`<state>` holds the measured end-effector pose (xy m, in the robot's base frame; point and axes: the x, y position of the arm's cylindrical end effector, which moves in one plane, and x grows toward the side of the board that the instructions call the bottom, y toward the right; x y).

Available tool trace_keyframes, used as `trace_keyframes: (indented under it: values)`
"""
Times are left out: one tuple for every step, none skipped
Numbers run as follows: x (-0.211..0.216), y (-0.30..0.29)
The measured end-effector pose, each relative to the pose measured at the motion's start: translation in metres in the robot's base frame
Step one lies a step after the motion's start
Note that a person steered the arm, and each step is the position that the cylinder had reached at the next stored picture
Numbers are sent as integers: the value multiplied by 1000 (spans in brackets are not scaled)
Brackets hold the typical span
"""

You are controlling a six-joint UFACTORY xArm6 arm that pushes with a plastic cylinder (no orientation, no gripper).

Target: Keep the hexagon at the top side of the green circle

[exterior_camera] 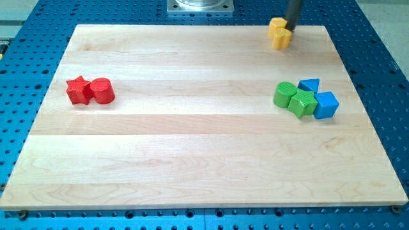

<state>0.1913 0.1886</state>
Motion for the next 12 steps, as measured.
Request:
trace_keyframes:
  values:
    - [1,-59]
    - [7,-74]
    - [76,-44]
    - [96,-46]
    - [67,-54]
    - [93,-83]
    - [135,-65]
    - [127,-71]
    - [135,-92]
    - [150,-62]
    - [160,-26]
    - [159,-19]
